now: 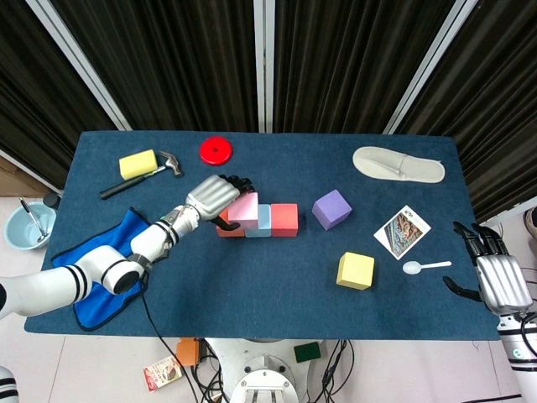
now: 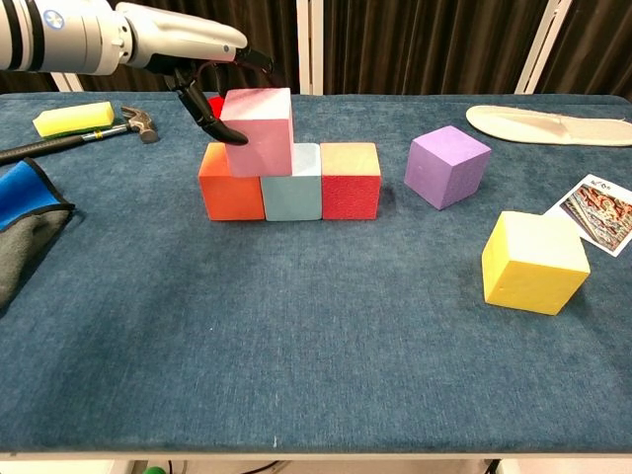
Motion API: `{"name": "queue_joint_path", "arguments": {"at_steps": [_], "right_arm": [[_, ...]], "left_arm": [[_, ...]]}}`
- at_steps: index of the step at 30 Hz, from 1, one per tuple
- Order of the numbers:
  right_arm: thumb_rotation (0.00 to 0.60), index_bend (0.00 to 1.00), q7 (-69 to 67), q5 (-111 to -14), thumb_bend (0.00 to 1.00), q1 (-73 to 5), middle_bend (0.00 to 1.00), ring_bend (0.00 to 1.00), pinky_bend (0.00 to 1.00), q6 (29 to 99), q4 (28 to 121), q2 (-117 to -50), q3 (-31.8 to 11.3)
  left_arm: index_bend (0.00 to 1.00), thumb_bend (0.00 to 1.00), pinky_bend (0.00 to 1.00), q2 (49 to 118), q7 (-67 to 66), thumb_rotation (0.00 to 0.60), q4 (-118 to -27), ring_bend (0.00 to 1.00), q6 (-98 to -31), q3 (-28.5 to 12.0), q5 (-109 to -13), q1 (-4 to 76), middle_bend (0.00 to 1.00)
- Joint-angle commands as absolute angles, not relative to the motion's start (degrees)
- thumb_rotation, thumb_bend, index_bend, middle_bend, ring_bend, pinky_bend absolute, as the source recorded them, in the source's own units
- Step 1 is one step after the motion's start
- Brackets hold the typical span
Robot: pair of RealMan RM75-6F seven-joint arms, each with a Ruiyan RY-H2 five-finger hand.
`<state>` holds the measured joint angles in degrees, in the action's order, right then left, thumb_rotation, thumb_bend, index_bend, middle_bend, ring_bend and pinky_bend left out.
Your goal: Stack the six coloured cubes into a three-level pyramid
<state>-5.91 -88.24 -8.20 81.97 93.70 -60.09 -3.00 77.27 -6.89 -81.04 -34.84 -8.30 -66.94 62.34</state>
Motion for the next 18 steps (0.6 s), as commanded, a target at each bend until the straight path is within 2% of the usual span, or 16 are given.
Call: {"name": "queue_joint_path", "arguments": {"at_steps": [1,4,5,11,18], "right_arm": [[0.600,0.06,-6.1,-88.2,0.18,-8.2,0.16,0.06,0.10,82.0,93.5,-60.1,-3.0],[0.600,0.06,-6.3,-88.1,0.18,-8.1,0.16,0.06,0.10,81.9,93.3,-60.2,-3.0],[0.600,0.06,-6.3,-88.1,0.18,-8.1,0.16,0.06,0.10,81.9,93.3,-60.2,-3.0],[0.600,0.06,-6.3,-88.2,0.18,-8.2,0.16,0.06,0.10,82.0,93.2,-60.2,-3.1],[0.600,0.06,-6.2,-88.1,0.18,-8.2,0.16,0.06,0.10,81.8,93.3,-60.3,-3.1]], "left_arm": [[0.21,0.20,0.31,77.8,-7.5,0.428,-80.8,0.20,-35.3,-8.4,-66.4,62.4,0.17],[0.24,0.20,0.32,78.0,-7.7,0.446,-80.8,0.22,-35.9,-8.4,-66.4,62.3,0.20],[0.25,0.20,0.32,77.9,-7.7,0.435,-80.9,0.22,-36.0,-8.4,-66.4,62.2,0.22],[0.25,0.20,0.32,77.9,-7.5,0.453,-80.9,0.23,-36.5,-8.5,-66.8,62.0,0.23],[0.25,0.20,0.32,77.9,-7.1,0.434,-80.4,0.23,-35.9,-8.5,-67.1,62.2,0.22]]}}
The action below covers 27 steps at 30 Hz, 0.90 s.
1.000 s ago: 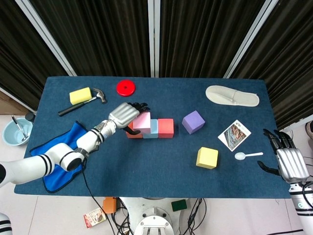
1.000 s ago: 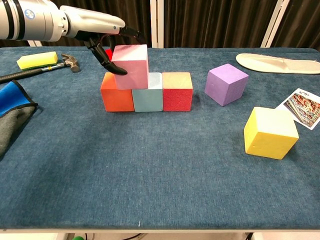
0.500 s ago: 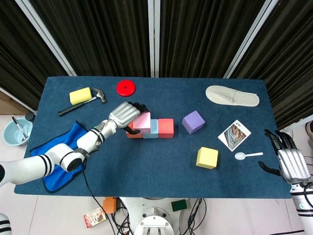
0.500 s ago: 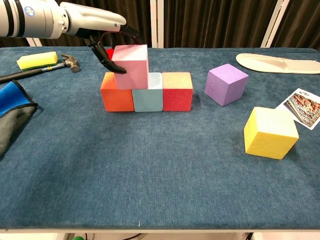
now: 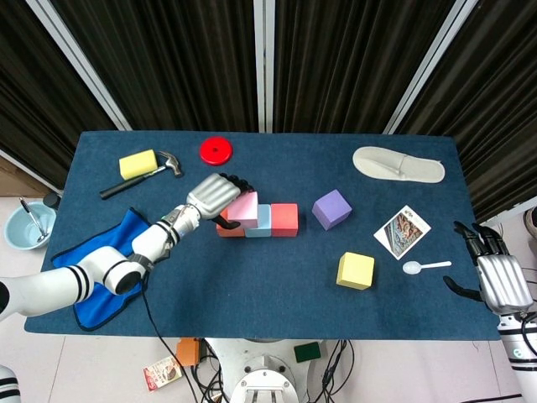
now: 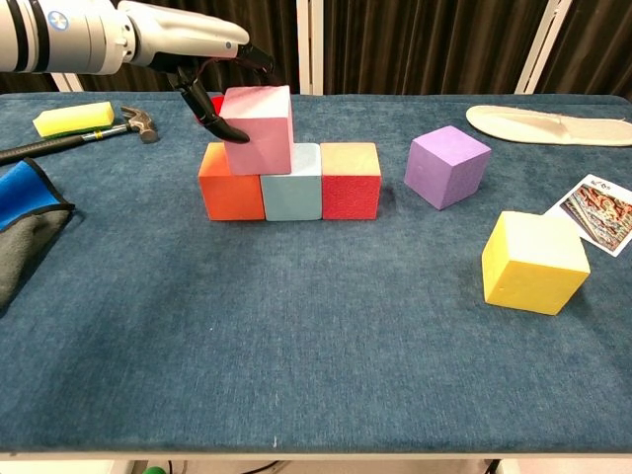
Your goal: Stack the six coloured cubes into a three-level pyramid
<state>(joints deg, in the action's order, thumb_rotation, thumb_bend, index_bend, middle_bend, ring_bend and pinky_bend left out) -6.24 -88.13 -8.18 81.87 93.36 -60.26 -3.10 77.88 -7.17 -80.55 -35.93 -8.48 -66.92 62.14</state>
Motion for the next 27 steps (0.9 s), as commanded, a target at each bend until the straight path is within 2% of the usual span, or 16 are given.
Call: {"name": "queue_joint_path", "arguments": {"at_steps": [1,8,14,19,27], "right_arm": [[0.600,0.06,-6.2,-88.0,0.18,-8.2,0.16,0.06,0.10,81.8,93.3,-60.3,-3.1],[0.600,0.06,-6.1,-88.0,0.18,-8.3,0.16,0.06,0.09,81.7,93.4,-60.3,-3.2],[0.600,0.06,-6.2,-88.0,0.18,-8.2,0.16,0.06,0.09,81.8,93.4,-60.3,-3.2],[0.600,0.06,-6.5,-88.1,0.18,-8.1,0.16,0.06,0.08,81.9,93.2,-60.4,-3.1],[0.600,0.06,-6.4,-88.3,0.18,-8.6,0.16,0.06,0.08,81.4,93.6,-59.6,-3.4]], "left_arm": [[0.25,0.20,0.32,77.9,-7.1,0.440,-80.4,0.23,-35.8,-8.4,-67.1,62.2,0.22],[0.24,0.20,0.31,78.2,-6.6,0.443,-79.9,0.22,-35.2,-8.2,-67.3,62.2,0.19],[0.16,0.20,0.28,77.9,-6.4,0.438,-80.2,0.13,-34.9,-7.9,-67.9,62.2,0.10],[0.11,0.20,0.26,77.7,-6.3,0.430,-80.5,0.10,-35.4,-8.0,-68.2,62.0,0.05],[0.10,0.20,0.26,76.0,-6.8,0.428,-82.5,0.10,-37.1,-8.2,-68.2,61.0,0.04]]}}
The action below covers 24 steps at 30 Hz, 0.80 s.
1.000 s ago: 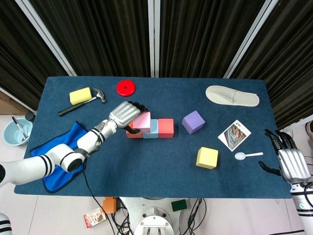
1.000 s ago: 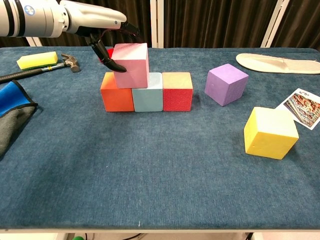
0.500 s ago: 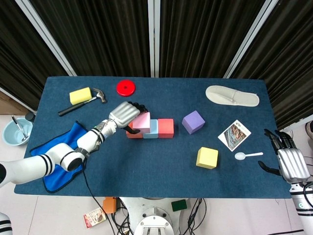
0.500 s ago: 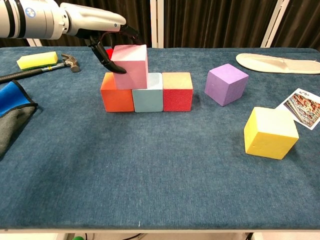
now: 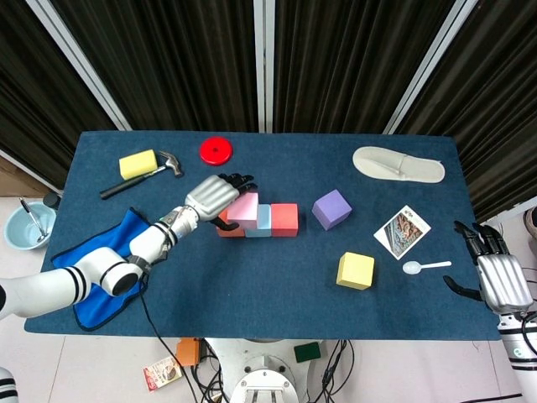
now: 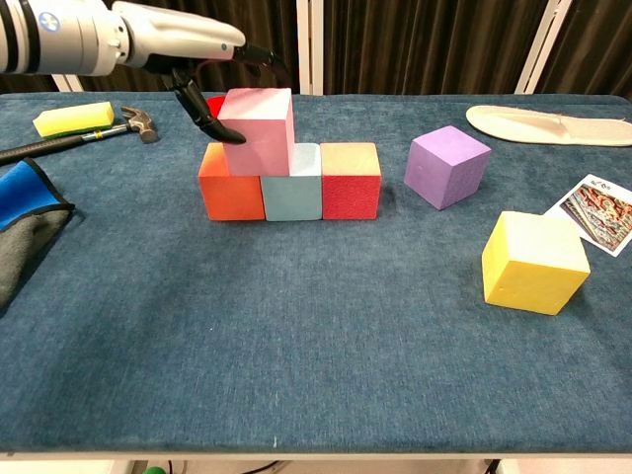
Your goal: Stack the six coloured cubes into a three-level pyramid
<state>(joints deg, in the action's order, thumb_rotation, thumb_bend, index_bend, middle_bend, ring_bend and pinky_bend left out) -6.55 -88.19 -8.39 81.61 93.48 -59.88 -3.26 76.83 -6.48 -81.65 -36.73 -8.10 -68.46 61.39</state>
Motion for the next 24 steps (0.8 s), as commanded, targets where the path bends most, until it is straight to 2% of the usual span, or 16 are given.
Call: {"name": "queue_joint_path", "arguments": {"at_steps": [1,5,8,10,15,18,24], "right_arm": [[0.600,0.06,-6.2,-88.3,0.18,-8.8,0.16,0.06,0.08,81.1,93.8,-59.4,-3.4],[0.600,0.06,-4.3,-88.6,0.17,-11.1,0.16,0.06,0.08,78.0,94.3,-58.0,-3.9],[0.600,0.06,-2.1,-89.2,0.10,-14.4,0.17,0.06,0.08,73.8,95.3,-57.0,-4.6],[0.600,0.06,-0.4,-90.1,0.06,-17.0,0.18,0.06,0.09,70.6,96.4,-56.8,-4.8],[0.600,0.07,3.2,-89.6,0.05,-21.3,0.20,0.06,0.11,63.3,98.8,-58.1,-4.4],[0.600,0.07,4.1,-87.9,0.05,-21.0,0.21,0.06,0.12,62.2,100.5,-59.6,-3.3],[0.600,0.07,4.0,-82.1,0.03,-19.1,0.23,0.07,0.13,61.2,100.3,-65.9,-1.6]], "left_arm": [[0.10,0.20,0.26,75.4,-6.9,0.432,-83.2,0.10,-37.5,-8.3,-67.9,60.8,0.04],[0.10,0.20,0.25,72.0,-6.4,0.436,-87.2,0.10,-40.9,-8.9,-66.9,58.4,0.04],[0.10,0.20,0.24,68.6,-7.5,0.440,-91.3,0.10,-44.7,-8.7,-65.8,55.7,0.04],[0.10,0.20,0.24,66.3,-8.8,0.440,-94.6,0.10,-47.2,-8.1,-64.6,53.6,0.04],[0.10,0.20,0.23,62.6,-11.8,0.443,-100.5,0.10,-52.3,-6.1,-62.5,49.0,0.04],[0.10,0.20,0.23,61.5,-13.0,0.430,-102.7,0.10,-54.1,-4.6,-62.5,46.7,0.04],[0.10,0.20,0.23,61.3,-13.7,0.445,-104.8,0.10,-57.1,-2.6,-65.0,43.1,0.04]]}}
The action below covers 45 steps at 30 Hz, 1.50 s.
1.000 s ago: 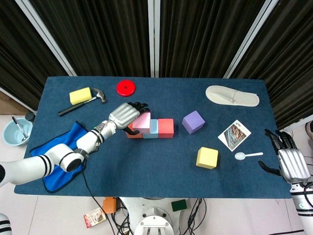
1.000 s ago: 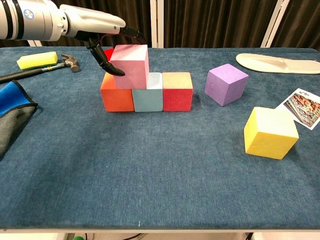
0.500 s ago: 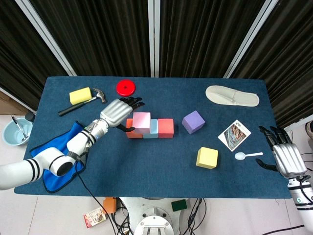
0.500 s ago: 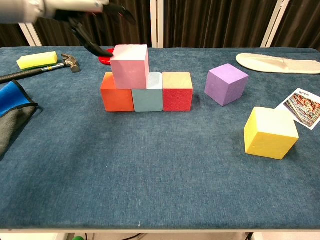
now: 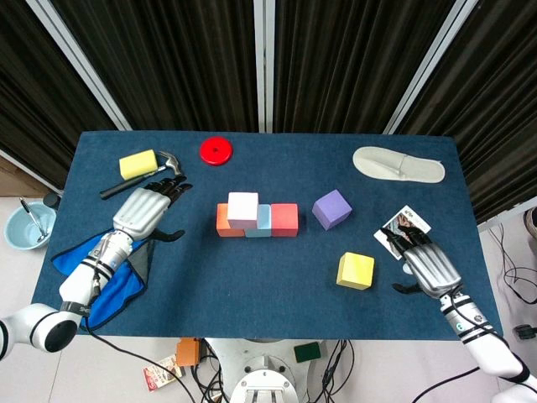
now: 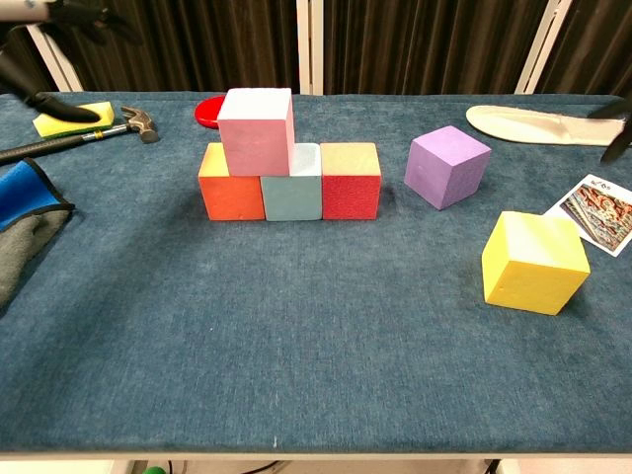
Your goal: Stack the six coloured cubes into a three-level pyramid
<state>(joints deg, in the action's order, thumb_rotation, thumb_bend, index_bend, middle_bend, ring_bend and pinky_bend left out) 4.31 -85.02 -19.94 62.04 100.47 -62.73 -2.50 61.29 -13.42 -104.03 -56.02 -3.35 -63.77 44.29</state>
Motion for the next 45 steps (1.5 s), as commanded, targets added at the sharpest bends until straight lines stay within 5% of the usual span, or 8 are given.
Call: {"name": "queue_joint_path", "arguments": {"at_steps": [1,19,26,29,37,45], "right_arm": [[0.600,0.07,3.8,-81.2,0.03,-18.9,0.23,0.07,0.13,61.2,100.2,-66.9,-1.7],[0.600,0.20,8.0,-74.7,0.12,-18.9,0.28,0.08,0.13,64.1,97.0,-78.0,-3.9],[0.600,0.44,9.2,-74.5,0.26,-20.7,0.42,0.15,0.14,63.3,95.5,-79.5,-5.1],[0.600,0.46,9.3,-76.9,0.28,-22.3,0.42,0.16,0.14,62.4,96.5,-76.4,-5.7],[0.600,0.46,4.9,-77.4,0.28,-32.2,0.40,0.16,0.14,54.0,100.6,-65.8,-14.2],[0.600,0.44,5.4,-71.6,0.28,-44.1,0.38,0.15,0.15,43.5,94.4,-69.1,-19.1]], "left_arm": [[0.10,0.20,0.23,61.4,-13.6,0.446,-104.9,0.10,-57.5,-2.5,-65.4,42.7,0.04],[0.10,0.20,0.23,61.8,-10.9,0.436,-105.4,0.10,-61.6,-1.6,-72.9,37.0,0.04],[0.10,0.20,0.23,62.4,-8.8,0.449,-104.3,0.10,-63.9,-1.9,-75.4,34.9,0.04],[0.10,0.19,0.23,63.5,-8.2,0.439,-103.0,0.10,-65.9,-2.0,-76.6,33.6,0.04],[0.10,0.19,0.23,64.7,-8.2,0.444,-102.2,0.10,-68.5,-2.1,-77.8,31.0,0.04],[0.10,0.19,0.23,64.6,-9.9,0.449,-102.4,0.10,-71.0,-2.1,-77.8,28.3,0.04]]}}
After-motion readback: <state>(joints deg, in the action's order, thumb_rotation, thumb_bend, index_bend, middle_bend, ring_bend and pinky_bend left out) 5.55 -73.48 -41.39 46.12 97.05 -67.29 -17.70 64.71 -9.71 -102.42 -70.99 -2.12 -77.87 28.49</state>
